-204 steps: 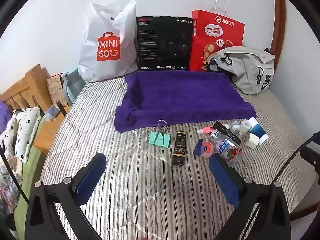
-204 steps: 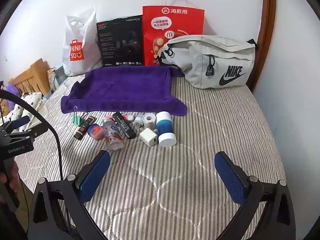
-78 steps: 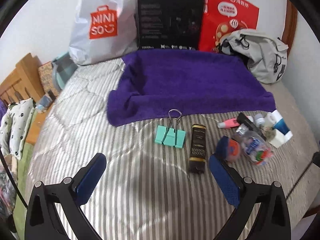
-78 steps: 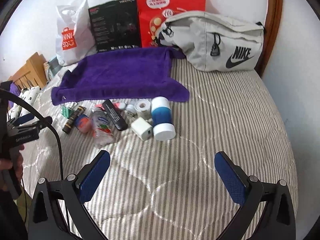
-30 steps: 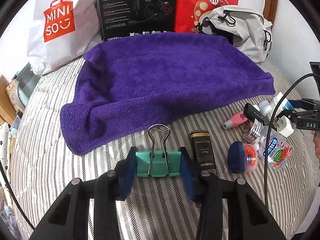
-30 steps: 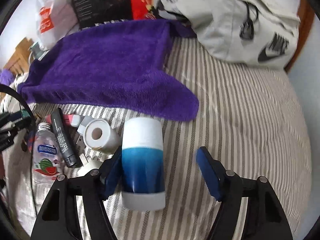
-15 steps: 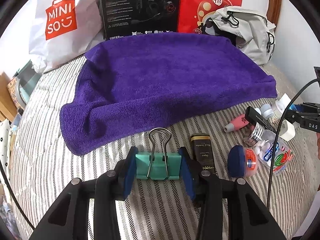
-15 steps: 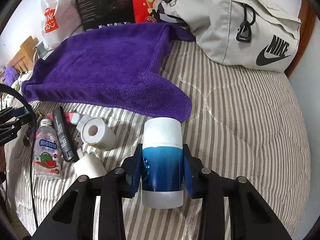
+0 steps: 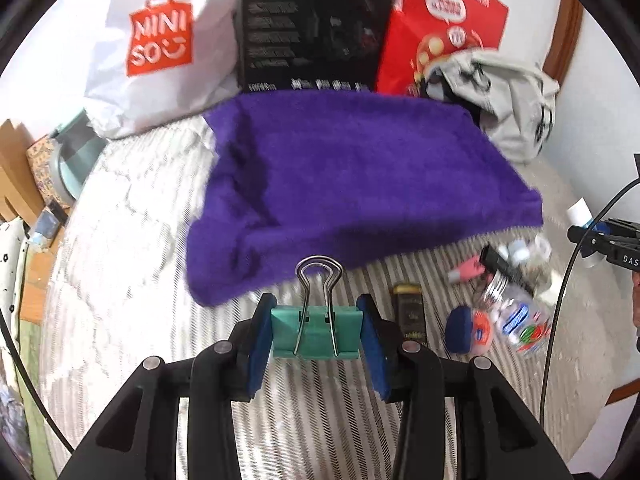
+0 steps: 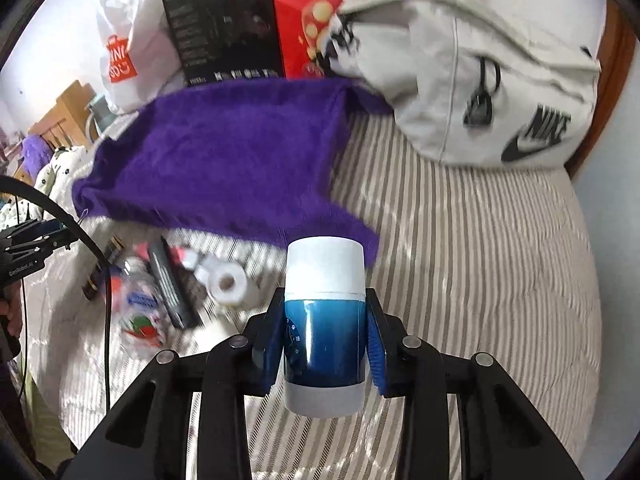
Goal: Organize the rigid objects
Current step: 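Carry the clip onto the purple towel while the right tool sets the cylinder on it and opens, then lower the green clip onto the purple towel and open the left tool, then grasp the black Grand Reserve box with the left tool while the right tool grasps the white charger cube, then place the black box beside the clip on the towel while the right tool places the charger there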
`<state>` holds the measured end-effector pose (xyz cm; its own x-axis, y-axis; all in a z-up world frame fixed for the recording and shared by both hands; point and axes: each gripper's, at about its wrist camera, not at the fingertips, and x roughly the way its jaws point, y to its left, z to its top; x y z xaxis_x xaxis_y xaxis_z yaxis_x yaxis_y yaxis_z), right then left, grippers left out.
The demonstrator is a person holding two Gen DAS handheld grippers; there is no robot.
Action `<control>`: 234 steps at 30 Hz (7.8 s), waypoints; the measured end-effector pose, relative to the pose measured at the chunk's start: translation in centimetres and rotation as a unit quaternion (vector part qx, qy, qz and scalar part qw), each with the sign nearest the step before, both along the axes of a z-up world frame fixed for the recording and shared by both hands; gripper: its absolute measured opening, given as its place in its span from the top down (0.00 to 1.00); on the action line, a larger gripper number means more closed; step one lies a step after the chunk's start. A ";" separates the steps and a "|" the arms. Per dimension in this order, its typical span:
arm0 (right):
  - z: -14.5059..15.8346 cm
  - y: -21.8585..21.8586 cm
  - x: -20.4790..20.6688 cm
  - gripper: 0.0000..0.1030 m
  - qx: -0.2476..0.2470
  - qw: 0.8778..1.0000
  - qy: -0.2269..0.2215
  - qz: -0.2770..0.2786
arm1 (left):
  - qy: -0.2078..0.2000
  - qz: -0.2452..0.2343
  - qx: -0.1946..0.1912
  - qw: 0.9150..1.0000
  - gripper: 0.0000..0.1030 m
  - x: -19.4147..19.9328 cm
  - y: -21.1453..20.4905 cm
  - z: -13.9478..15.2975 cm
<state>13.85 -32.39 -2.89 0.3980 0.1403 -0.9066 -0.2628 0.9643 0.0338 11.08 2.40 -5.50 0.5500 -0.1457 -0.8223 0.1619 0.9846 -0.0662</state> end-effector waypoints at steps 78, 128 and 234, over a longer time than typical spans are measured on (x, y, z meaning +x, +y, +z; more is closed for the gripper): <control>1.8 0.0 0.3 0.34 0.008 1.000 0.009 -0.020 | 0.041 -0.017 0.081 0.996 0.25 19.6 -4.3 -3.4; -2.3 3.4 -5.0 0.33 -0.015 0.999 0.003 0.050 | 0.023 -0.090 0.043 0.995 0.78 -0.7 -6.5 -3.7; -3.1 6.3 7.9 0.46 -0.022 0.997 -0.003 0.078 | 0.046 -0.043 0.038 0.997 0.78 14.1 -1.4 -3.7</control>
<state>21.80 -26.07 -5.99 0.3796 0.1607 -0.9111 -0.4094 0.9123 -0.0097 25.14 1.05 -9.19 0.4601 -0.1250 -0.8790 0.2424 0.9701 -0.0111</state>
